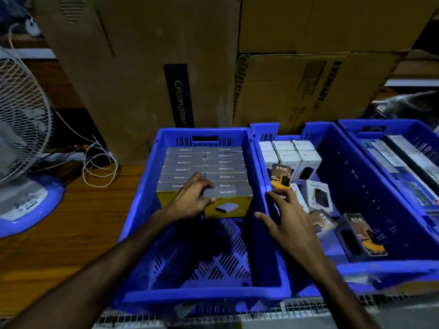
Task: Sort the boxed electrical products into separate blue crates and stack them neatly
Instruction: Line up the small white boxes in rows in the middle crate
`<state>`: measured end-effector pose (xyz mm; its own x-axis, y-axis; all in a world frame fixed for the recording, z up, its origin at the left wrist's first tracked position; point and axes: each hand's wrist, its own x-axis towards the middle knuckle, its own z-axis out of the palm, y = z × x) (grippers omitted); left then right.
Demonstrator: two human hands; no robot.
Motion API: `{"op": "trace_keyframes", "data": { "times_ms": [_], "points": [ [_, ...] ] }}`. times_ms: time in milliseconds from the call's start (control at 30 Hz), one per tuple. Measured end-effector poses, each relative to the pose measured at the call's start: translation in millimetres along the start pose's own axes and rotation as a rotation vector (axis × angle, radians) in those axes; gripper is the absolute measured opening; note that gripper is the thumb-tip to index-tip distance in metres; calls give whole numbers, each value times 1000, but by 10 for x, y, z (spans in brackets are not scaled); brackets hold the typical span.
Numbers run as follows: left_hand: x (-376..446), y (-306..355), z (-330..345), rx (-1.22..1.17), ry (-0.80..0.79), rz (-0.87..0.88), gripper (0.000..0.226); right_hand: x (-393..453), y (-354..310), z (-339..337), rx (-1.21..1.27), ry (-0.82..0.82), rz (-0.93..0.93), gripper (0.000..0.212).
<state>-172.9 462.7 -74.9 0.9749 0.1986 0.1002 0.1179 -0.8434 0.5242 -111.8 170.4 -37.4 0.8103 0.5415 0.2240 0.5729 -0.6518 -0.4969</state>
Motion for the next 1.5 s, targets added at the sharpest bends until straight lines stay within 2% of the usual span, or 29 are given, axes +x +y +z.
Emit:
{"op": "trace_keyframes", "data": {
  "times_ms": [467,733,967,1100,1333,1400,1500],
  "points": [
    [-94,145,182,145,56,59,31,-69,17,-28,48,-48,-7,68],
    [-66,268,107,203,-17,4,57,-23,197,-181,219,-132,-53,63],
    [-184,336,109,203,3,-51,68,-117,399,-377,360,-168,-54,45],
    [-254,522,45,218,83,-92,56,-162,568,-486,372,-170,-53,40],
    [-126,1393,136,78,261,26,24,-185,1007,-730,391,-216,11,41],
    [-49,1606,206,10,279,54,19,-174,1155,-824,383,-230,43,49],
    [104,1816,287,-78,295,97,12,-77,1391,-946,297,-245,73,74]
  ]
}}
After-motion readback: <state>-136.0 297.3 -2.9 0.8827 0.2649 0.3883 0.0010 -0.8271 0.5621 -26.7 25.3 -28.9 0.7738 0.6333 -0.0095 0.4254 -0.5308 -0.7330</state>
